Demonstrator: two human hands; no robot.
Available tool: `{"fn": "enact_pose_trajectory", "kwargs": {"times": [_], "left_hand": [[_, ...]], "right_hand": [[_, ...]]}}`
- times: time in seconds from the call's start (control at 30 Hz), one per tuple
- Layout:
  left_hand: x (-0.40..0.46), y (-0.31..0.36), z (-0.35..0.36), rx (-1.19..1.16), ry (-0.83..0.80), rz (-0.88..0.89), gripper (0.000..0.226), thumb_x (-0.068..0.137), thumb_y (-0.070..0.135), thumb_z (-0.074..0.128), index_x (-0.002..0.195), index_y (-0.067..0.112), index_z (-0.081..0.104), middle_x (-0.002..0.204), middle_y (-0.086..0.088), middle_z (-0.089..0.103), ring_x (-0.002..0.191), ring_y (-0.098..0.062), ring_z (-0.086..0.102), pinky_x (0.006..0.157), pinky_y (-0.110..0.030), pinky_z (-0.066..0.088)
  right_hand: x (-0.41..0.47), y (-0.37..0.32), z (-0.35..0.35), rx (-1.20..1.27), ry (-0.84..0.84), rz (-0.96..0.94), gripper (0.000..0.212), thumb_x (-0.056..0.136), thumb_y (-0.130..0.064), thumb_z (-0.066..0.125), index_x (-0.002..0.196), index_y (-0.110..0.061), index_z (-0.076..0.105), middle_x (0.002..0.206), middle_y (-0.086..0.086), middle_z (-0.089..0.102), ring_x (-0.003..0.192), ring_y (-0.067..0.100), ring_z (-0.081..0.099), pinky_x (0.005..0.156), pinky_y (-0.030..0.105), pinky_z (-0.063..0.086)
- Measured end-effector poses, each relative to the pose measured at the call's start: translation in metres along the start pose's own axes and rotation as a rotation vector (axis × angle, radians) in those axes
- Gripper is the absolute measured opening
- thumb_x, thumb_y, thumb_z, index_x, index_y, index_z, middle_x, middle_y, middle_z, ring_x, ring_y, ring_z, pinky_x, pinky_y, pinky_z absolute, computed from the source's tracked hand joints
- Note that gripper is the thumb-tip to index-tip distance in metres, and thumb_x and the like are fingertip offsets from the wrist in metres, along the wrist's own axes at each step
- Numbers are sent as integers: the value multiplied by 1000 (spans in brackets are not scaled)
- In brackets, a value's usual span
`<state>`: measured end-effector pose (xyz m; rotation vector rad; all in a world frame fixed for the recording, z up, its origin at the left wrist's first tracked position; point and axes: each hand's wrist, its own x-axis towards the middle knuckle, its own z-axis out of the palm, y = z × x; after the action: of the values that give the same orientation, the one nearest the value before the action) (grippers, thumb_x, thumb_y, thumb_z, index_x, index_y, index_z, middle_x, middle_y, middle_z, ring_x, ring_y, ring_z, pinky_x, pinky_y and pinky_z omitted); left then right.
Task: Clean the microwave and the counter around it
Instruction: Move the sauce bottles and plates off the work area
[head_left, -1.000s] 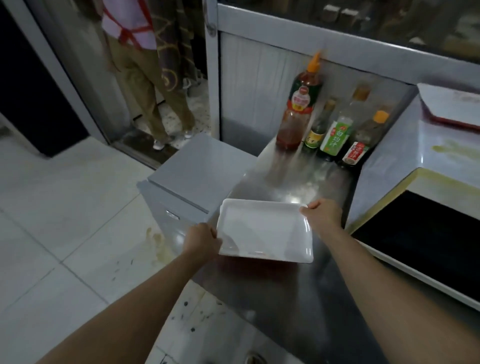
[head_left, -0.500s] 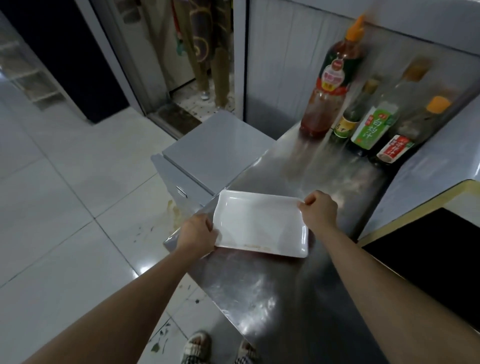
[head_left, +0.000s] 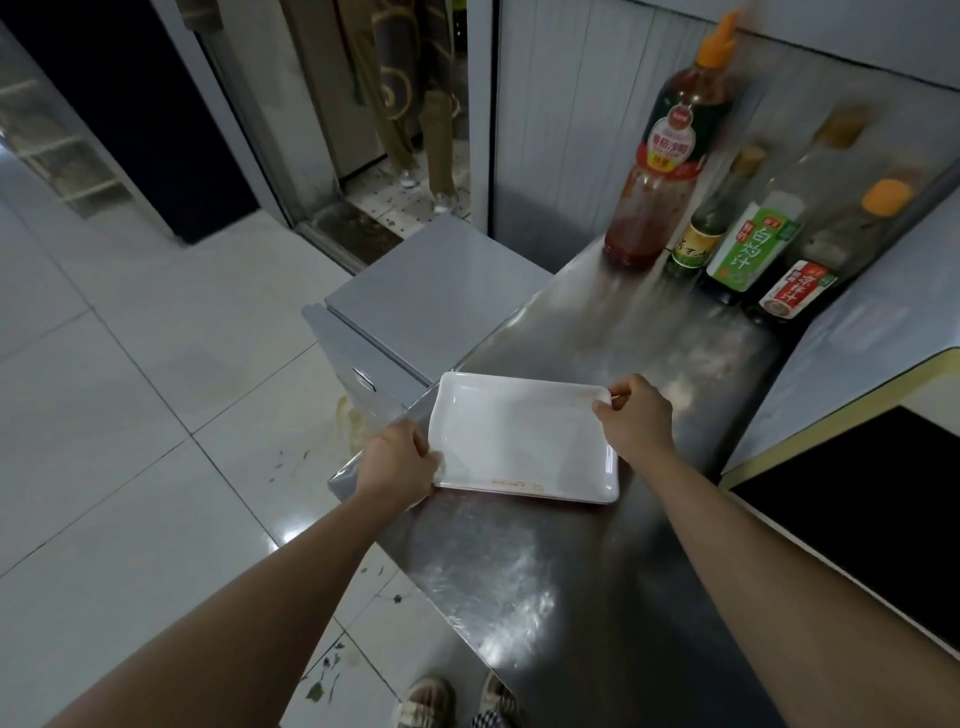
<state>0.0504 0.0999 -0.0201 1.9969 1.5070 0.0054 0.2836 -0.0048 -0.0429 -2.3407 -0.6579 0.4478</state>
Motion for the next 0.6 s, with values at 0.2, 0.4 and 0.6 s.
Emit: {"fn": "enact_pose_trajectory", "kwargs": {"times": [0.2, 0.4, 0.6], "left_hand": [[-2, -1, -13, 36, -35, 70, 27, 85, 31, 65, 66, 24, 48, 71, 3, 56, 78, -22, 61, 74, -29, 49], [4, 12, -48, 68, -51, 156, 32, 84, 29, 65, 108, 12, 55, 110, -8, 61, 97, -25, 57, 73, -30, 42], [1, 50, -88, 93, -94, 346, 40, 85, 32, 65, 118, 16, 50, 119, -9, 57, 104, -25, 56, 88, -36, 49]], "right_hand": [[-16, -8, -10, -40, -98, 38, 50, 79, -20, 70, 123, -5, 51, 121, 14, 58, 107, 28, 56, 85, 27, 41], [-40, -44, -44, -53, -52, 42, 69, 77, -27, 73, 135, -7, 41, 135, 15, 46, 125, 31, 43, 103, 38, 38], [-67, -94, -93, -103, 14, -36, 72, 78, -29, 72, 138, -8, 39, 140, 11, 45, 130, 27, 41, 107, 34, 36]]}}
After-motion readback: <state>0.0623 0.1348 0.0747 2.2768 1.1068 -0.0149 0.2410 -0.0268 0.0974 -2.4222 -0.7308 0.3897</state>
